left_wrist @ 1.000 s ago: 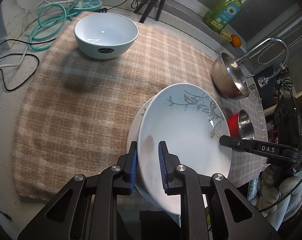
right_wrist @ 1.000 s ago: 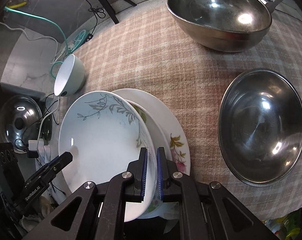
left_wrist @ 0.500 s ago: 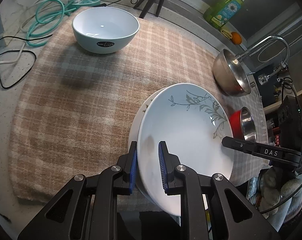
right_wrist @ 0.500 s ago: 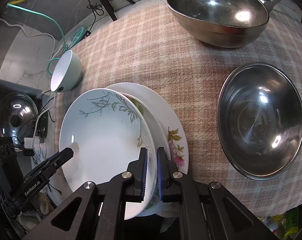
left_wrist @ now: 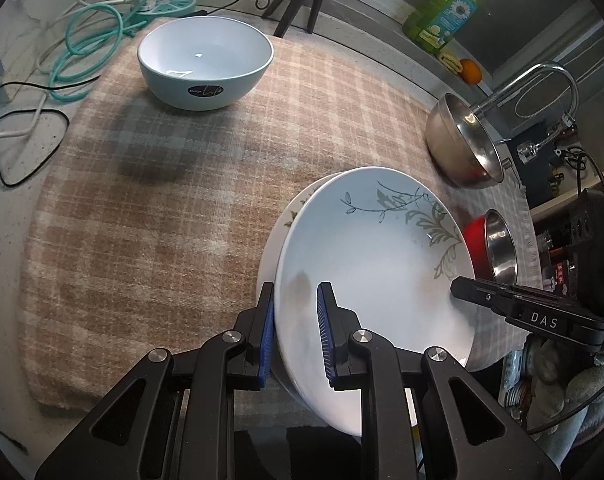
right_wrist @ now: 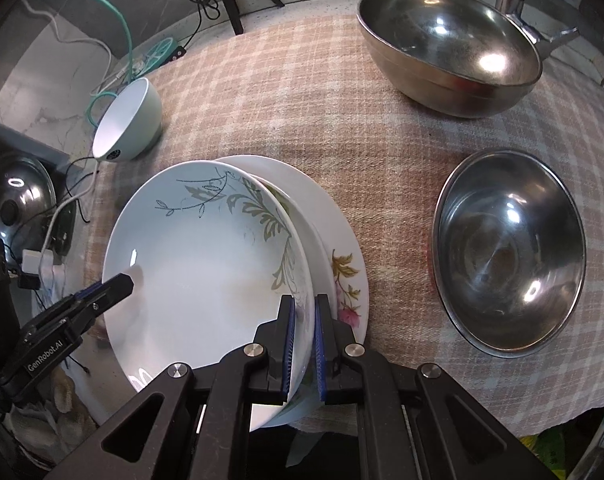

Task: Organize plates and bowls
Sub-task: 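Lower the leaf-pattern plate onto the rose plate with the right gripper, then settle the leaf-pattern plate on the stack and open the right gripper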

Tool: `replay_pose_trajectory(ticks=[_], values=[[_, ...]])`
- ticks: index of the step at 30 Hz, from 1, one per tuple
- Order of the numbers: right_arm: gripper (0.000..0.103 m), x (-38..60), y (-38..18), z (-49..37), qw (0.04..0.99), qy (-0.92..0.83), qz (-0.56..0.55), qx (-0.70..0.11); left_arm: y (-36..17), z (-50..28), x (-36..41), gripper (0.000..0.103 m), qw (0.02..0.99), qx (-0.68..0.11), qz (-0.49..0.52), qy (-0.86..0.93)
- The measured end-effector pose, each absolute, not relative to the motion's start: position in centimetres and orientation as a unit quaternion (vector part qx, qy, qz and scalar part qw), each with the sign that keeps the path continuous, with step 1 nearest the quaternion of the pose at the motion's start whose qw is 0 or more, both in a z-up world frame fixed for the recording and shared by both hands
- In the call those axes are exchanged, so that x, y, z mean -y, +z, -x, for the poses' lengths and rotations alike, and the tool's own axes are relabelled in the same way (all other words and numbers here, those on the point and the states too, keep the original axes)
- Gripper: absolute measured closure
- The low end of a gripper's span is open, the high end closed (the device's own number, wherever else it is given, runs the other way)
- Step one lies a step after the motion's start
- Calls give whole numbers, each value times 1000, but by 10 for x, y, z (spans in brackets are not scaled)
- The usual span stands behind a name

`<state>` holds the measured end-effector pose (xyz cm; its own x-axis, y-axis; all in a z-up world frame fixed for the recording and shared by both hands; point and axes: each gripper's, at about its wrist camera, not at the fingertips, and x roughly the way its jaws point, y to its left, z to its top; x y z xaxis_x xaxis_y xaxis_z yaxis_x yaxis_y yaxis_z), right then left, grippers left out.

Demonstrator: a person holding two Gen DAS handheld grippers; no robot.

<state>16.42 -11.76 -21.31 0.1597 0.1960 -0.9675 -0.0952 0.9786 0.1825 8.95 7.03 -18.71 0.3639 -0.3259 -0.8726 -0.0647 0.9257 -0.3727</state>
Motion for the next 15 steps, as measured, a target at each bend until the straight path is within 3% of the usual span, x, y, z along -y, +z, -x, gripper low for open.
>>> replay_pose_trajectory(ticks=[15], values=[[94, 116, -213, -165, 755, 94, -30, -648, -188, -91, -67, 85, 812, -556, 157, -84]])
